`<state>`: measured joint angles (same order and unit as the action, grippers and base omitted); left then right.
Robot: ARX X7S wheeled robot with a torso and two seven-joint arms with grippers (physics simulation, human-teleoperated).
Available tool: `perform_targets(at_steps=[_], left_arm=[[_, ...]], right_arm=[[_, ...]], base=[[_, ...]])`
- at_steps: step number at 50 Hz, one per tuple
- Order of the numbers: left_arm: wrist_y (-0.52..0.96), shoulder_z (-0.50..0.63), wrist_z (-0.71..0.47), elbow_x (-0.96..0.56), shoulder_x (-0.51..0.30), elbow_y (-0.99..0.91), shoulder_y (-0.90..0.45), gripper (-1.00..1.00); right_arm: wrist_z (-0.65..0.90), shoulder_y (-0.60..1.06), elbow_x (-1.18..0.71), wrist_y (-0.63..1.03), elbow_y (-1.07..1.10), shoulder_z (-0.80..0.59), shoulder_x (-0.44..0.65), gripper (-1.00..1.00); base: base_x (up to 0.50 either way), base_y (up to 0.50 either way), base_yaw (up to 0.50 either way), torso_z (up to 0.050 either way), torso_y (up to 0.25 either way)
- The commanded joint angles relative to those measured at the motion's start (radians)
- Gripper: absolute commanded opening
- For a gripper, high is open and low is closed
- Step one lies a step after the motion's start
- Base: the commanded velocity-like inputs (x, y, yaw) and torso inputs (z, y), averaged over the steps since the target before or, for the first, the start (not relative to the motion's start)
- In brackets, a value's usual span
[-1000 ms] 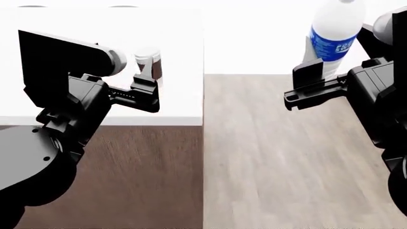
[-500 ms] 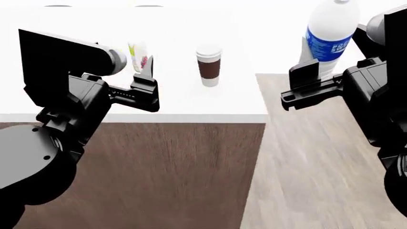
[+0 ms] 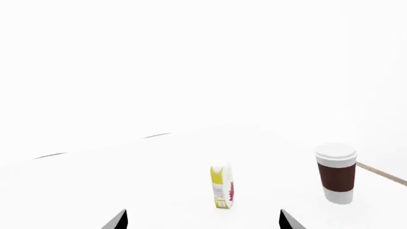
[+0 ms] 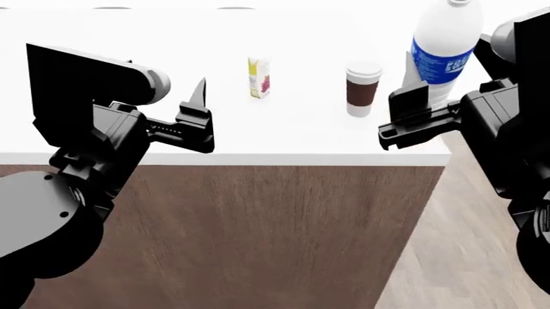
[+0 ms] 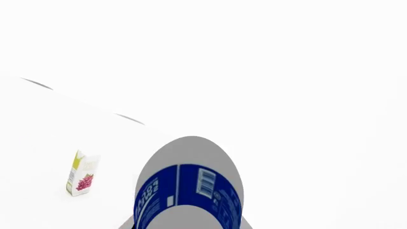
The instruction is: Move the drinks to the dining counter.
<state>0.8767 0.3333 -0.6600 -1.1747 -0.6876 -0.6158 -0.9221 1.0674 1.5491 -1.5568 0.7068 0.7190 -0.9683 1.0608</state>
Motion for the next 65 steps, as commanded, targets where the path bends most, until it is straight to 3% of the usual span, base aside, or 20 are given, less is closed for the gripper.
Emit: perform_targets(at_steps=[1, 25, 50, 65], left_arm=[[-0.003, 0.003, 0.003, 0.002, 0.000, 0.005, -0.001, 1.00], [-0.016, 0.010, 0.011, 0.014, -0.002, 0.009, 0.012, 1.00], [-0.016, 0.014, 0.008, 0.008, -0.004, 0.010, 0.004, 1.00], [-0.027, 0.011, 0.009, 0.011, -0.011, 0.011, 0.020, 1.00]], right_arm=[[-0.004, 0.003, 0.019, 0.007, -0.003, 0.013, -0.002, -1.00], [-0.015, -0.003, 0.038, 0.018, -0.003, 0.008, -0.012, -1.00], [-0.027, -0.015, 0.050, 0.009, -0.006, 0.012, -0.016, -1.00], [-0.018, -0.018, 0.059, 0.006, 0.005, 0.015, -0.019, -1.00]], base=[[0.00, 0.50, 0.00, 0.000, 0.000], [0.08, 0.50, 0.00, 0.000, 0.000], [0.29, 0.50, 0.00, 0.000, 0.001], [0.34, 0.28, 0.00, 0.000, 0.002]])
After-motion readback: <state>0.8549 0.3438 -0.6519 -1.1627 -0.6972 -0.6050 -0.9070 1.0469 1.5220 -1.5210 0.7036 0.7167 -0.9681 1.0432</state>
